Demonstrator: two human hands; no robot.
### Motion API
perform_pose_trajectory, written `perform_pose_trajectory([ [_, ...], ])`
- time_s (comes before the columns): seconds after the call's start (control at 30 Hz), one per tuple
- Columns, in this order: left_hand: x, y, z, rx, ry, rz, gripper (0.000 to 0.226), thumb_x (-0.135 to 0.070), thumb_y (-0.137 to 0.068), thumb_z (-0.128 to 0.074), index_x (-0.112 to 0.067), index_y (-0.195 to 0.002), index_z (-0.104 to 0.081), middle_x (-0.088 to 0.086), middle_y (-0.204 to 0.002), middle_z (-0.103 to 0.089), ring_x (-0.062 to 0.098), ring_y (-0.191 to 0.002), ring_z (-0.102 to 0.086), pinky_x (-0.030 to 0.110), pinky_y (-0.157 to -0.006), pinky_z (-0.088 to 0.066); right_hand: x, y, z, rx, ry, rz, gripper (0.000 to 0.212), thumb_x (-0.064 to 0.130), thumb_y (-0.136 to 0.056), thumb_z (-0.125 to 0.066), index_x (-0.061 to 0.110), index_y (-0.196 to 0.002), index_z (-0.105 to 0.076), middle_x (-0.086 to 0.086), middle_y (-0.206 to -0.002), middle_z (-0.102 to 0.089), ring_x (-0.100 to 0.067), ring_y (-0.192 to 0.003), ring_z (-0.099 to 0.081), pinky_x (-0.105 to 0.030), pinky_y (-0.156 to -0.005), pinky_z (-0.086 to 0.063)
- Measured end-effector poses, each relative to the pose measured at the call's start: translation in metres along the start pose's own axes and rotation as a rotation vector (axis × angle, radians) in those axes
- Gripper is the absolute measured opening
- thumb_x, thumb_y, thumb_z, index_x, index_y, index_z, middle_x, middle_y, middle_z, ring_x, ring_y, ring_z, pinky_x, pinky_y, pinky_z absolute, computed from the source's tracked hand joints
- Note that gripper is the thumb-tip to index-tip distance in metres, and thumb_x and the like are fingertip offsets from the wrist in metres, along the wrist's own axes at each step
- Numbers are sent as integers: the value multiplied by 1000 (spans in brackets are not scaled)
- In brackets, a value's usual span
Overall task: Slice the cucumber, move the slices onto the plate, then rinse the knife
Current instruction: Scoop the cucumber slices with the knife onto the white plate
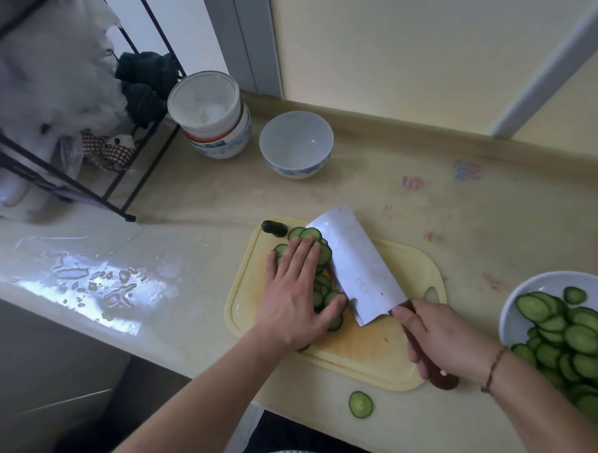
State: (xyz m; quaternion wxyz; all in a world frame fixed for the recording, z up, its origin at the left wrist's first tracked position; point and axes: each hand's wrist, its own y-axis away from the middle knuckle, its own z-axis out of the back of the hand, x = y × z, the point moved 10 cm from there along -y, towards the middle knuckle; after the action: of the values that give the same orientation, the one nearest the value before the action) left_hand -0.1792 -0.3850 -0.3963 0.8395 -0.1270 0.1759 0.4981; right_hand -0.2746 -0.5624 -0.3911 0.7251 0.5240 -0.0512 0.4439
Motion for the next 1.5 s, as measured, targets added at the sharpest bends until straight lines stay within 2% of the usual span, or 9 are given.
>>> perform_pose_trajectory([
  [0.17,-2,1,0,-13,-1,-9,91,-70,-89,-42,-9,-156,-33,4,-165,-26,21,-155,-14,57,-124,-8,-17,10,-6,79,6,-33,39,38,-102,-37,12,-77,-50,-2,-50,-63,-21,-44,-62,-34,-52,-50],
  [0.27,-1,0,0,-10,2,-4,92,-70,-89,-43,-9,-157,-30,4,-166,-23,20,-155,-12,57,-124,-8,-15,11,-13,85,12,-26,35,38,-102,-37,15,-79,-49,-6,-57,-66,-20,-45,-63,-32,-50,-48],
  [0.4,-3,0,1,-7,6,0,94,-73,-89,-41,-11,-159,-25,2,-168,-16,17,-156,-7,55,-125,-4,-2,3,-23,74,28,3,38,38,-103,-34,8,-84,-49,-18,-73,-70,-24,-49,-66,-31,-45,-46],
  [0.6,-5,0,0,15,-1,2,94,-74,-89,-37,-12,-159,-23,1,-168,-15,18,-156,-6,57,-124,-3,2,11,-38,137,-20,52,40,37,-104,-32,10,-79,-48,-1,-46,-62,-18,-42,-60,-45,-55,-54],
  [0.73,-7,-1,-2,35,-4,-9,94,-74,-90,-37,-13,-160,-20,0,-169,-12,17,-157,-3,63,-122,-5,-3,18,-43,113,-49,73,41,39,-103,-33,8,-79,-47,-15,-60,-68,-25,-45,-63,-42,-50,-53],
  [0.87,-8,-1,0,10,31,-10,94,-73,-90,-39,-13,-160,-20,0,-169,-10,16,-156,-2,63,-122,-5,9,13,-52,124,-77,121,42,40,-102,-34,7,-82,-48,-16,-66,-70,-30,-50,-67,-41,-55,-55],
  [1.03,-9,-1,3,-40,66,-19,90,-67,-91,-43,-11,-159,-24,1,-169,-14,16,-156,-4,63,-121,-8,21,9,-63,134,-192,168,36,39,-103,-36,11,-83,-47,-13,-64,-70,-29,-49,-67,-44,-53,-56],
  [1.2,-19,-4,-4,2,76,-13,91,-68,-91,-39,-12,-160,-21,0,-170,-10,16,-156,1,61,-123,-5,6,12,-59,100,-248,173,42,39,-102,-36,1,-86,-45,-13,-61,-68,-32,-46,-65,-30,-45,-49],
  [1.5,-60,-9,-17,12,89,-84,88,-66,-92,-39,-10,-159,-25,2,-169,-14,19,-157,-5,57,-124,-7,-27,27,-39,66,-350,116,36,33,-102,-38,1,-88,-47,-14,-59,-66,-34,-46,-63,-28,-44,-45],
])
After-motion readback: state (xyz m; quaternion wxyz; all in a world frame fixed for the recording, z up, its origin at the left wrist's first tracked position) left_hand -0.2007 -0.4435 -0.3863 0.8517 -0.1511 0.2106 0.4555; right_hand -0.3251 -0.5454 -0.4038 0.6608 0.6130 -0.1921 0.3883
